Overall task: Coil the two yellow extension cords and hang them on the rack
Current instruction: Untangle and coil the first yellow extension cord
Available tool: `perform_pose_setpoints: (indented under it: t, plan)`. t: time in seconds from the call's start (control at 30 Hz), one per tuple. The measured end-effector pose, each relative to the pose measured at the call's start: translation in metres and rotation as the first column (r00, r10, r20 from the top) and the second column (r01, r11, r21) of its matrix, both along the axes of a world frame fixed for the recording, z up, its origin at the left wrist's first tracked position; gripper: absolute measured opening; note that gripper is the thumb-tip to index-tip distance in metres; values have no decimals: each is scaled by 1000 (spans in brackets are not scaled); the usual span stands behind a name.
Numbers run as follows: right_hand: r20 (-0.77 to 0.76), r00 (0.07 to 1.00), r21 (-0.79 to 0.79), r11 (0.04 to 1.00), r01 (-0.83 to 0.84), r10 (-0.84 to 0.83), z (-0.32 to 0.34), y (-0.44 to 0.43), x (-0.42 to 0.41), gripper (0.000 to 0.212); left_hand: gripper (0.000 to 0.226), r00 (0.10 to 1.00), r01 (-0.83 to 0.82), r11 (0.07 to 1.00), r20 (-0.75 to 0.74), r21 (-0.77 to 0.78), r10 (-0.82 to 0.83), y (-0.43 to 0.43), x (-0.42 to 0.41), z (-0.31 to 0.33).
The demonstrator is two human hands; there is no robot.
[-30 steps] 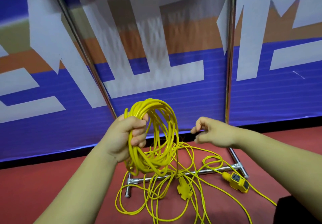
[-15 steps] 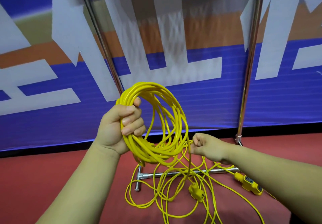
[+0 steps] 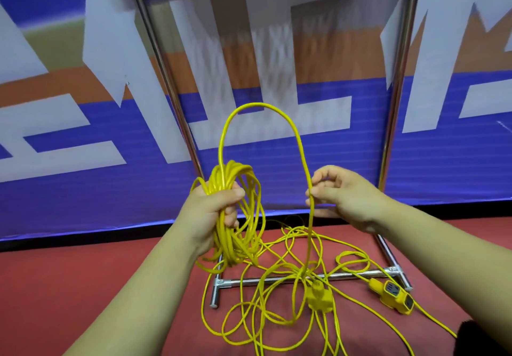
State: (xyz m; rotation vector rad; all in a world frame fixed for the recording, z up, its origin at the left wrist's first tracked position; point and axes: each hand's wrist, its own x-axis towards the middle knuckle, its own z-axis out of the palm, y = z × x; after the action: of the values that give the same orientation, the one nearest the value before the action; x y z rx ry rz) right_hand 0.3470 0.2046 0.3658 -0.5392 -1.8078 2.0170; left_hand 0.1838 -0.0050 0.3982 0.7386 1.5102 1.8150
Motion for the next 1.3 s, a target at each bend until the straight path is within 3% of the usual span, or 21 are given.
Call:
perform_pose_setpoints:
  t: [0.27,0.57,0.73,0.9,1.0,1.1,1.17,1.3]
  plan:
    - [-142,988,-27,998,54,-58,38,-10,20,24,6,995,-104,977,-14,-187,104,28,32,-23]
    - [-241,963,-146,985,86,-120,52,-15,28,24,27,995,83,975,-41,-208,-93,62,73,-31]
    - [-255,949,-180,973,143,-186,52,-3,36,21,16,986,55,976,-141,-213,-86,74,80,-26]
    - [-59,979,78,977,200,-195,33,19,51,15,19,993,-2,985,-113,-175,-18,70,66,-17]
    - [238,971,297,953,-59,-15,1,21,52,23,18,993,-34,990,-112,-138,19,65,56,-9]
    - [516,852,466,804,-368,91,-29,1,48,45,16,995,-47,995,-91,-88,39,60,51,2]
    - [537,840,510,761,-401,82,-41,-16,43,64,14,996,-40,998,-83,-44,36,57,52,10]
    - [467,881,521,784,-337,68,-63,-38,23,82,28,997,-50,999,-63,17,51,51,53,20]
